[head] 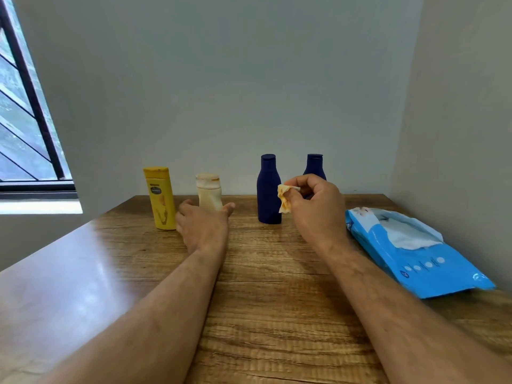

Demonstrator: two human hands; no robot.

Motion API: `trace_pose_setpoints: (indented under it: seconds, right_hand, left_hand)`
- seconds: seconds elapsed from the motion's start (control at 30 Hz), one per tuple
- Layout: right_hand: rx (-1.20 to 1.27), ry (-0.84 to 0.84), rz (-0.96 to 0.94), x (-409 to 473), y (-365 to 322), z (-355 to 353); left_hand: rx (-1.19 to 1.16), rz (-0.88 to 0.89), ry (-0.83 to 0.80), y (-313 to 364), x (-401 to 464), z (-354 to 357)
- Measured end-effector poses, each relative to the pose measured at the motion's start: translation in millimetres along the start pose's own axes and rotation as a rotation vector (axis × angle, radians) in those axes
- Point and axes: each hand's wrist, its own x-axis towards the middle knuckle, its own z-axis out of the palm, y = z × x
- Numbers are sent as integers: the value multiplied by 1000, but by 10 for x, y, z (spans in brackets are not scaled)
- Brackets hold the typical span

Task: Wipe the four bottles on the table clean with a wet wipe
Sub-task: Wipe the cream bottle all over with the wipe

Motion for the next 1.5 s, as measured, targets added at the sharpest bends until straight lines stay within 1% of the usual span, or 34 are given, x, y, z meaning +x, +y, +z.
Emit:
trace_pose_setpoints:
  seconds: [0.23, 0.3, 0.37, 0.4, 0.47, 0.5, 0.53, 0.6, 0.63, 0.67, 0.73, 0.8, 1.0, 1.13, 1.23, 1.33, 1.4, 1.5]
  right_hand:
    - [-37, -21, -5, -5, 10, 39]
    - [-48, -27, -7, -3, 17, 57]
    - [-48, -41, -5, -6, 15, 65]
    - [-48, -48, -7, -6, 13, 66]
    - [-40, -57, -7, -9, -2, 61]
    - [-30, -56, -6, -10, -15, 54]
    - [-17, -51, -7, -9, -28, 47]
    - [0, -28, -3, -11, -56, 31]
    - [2, -9, -1, -14, -77, 21]
    - [4, 11, -5, -19, -95, 7]
    - [21, 43, -39, -31, -140, -29]
    - [33, 31, -100, -55, -193, -72]
    - [-162, -203, -362, -178, -252, -87]
    - [-295, -271, -410, -199, -235, -35]
    - [-325, -205, -373, -195, -180, 19]
    - [-291, -75, -310, -177, -144, 68]
    - [-231, 1, -288, -152, -150, 62]
    - [-167, 23, -301, -131, -158, 23]
  left_hand:
    - [158, -7, -28, 38, 51, 81]
    - [162, -2, -49, 41, 38, 77]
    - [116, 10, -61, 47, 12, 65]
    - [49, 24, -61, 65, -12, 50]
    - [-195, 52, -85, 139, -83, -11]
    - [-348, 50, -161, 192, -131, -47]
    - [-533, 26, -289, 246, -178, -84]
    - [-933, -113, -585, 297, -272, -139]
    - [-1084, -190, -700, 295, -299, -167]
    - [-1162, -244, -790, 289, -319, -190]
    - [-1178, -282, -921, 275, -336, -218]
    - [-1181, -287, -979, 263, -336, -220]
    - [-1241, -346, -987, 264, -342, -200]
    - [-1221, -384, -1003, 258, -342, -156]
    - [-1138, -364, -1018, 246, -332, -123]
    - [-1079, -368, -1048, 229, -387, -97]
    - [-1082, -371, -1050, 227, -437, -88]
    - [-1102, -361, -1042, 228, -473, -92]
